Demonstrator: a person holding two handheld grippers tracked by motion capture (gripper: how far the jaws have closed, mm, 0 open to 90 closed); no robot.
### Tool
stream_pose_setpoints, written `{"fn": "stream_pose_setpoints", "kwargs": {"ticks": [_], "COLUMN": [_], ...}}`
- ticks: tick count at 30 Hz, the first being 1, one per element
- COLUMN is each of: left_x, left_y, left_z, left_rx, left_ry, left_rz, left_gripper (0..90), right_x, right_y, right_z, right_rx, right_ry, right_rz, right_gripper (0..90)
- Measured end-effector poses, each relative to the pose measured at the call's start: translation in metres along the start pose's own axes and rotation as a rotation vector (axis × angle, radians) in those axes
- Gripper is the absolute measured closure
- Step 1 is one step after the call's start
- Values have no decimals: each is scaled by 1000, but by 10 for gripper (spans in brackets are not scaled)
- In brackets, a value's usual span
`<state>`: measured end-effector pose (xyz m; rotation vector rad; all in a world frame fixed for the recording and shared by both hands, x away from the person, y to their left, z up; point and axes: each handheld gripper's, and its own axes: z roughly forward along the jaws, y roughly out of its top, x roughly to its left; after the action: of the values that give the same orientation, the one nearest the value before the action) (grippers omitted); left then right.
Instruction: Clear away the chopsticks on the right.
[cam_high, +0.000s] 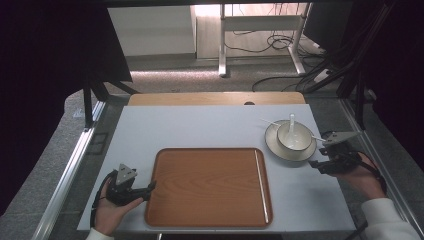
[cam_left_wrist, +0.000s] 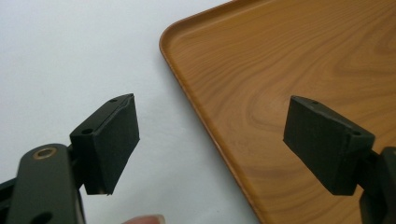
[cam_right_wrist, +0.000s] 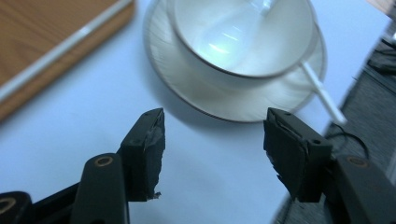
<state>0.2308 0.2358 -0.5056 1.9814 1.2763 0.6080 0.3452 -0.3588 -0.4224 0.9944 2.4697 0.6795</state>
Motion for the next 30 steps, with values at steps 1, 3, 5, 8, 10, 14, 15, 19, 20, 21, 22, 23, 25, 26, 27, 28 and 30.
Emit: {"fn": "stream_pose_setpoints", "kwargs": {"ticks": [1, 3, 5, 8, 10, 14, 15, 19, 20, 21, 22, 23, 25, 26, 27, 28, 30], "left_x": [0, 0, 0, 0, 0, 0, 0, 0, 0, 0, 1, 1, 2, 2, 2, 2, 2], "left_y": [0, 0, 0, -1, -1, -1, -1, -1, -2, -2, -2, -2, -2, -3, -3, -3, -4], "left_z": [0, 0, 1, 1, 1, 1, 1, 2, 1, 1, 1, 1, 2, 2, 3, 3, 4], "left_rx": [1, 3, 4, 7, 8, 9, 9, 12, 14, 13, 13, 13, 16, 18, 17, 19, 25], "left_ry": [0, 1, 2, 2, 3, 4, 5, 7, 8, 9, 11, 13, 16, 16, 15, 15, 17], "left_rz": [-2, -1, -1, -2, -3, -2, -2, -3, -2, -4, -5, -6, -4, -4, -8, -6, -1], "left_gripper": [179, 178, 179, 179, 179, 179, 179, 179, 179, 179, 179, 179, 179, 179, 179, 179, 179], "right_x": [-3, -12, -18, -28, -34, -45, -49, -59, -61, -63, -65, -68, -72, -74, -76, -77, -82], "right_y": [-1, -2, -2, -2, -1, -1, -1, 0, 1, 1, 2, 3, 4, 5, 6, 6, 7], "right_z": [1, 4, 6, 10, 12, 18, 20, 24, 25, 26, 28, 30, 34, 36, 38, 40, 46], "right_rx": [7, 20, 28, 39, 44, 59, 64, 70, 73, 81, 87, 98, 123, 132, 147, 152, 167], "right_ry": [-9, -31, -38, -58, -67, -81, -84, -96, -98, -101, -108, -114, -120, -123, -122, -121, -116], "right_rz": [0, 10, 15, 30, 34, 47, 49, 53, 53, 53, 48, 41, 35, 35, 29, 30, 27], "right_gripper": [388, 394, 398, 404, 406, 406, 406, 412, 414, 416, 418, 420, 448, 463, 472, 480, 489]}}
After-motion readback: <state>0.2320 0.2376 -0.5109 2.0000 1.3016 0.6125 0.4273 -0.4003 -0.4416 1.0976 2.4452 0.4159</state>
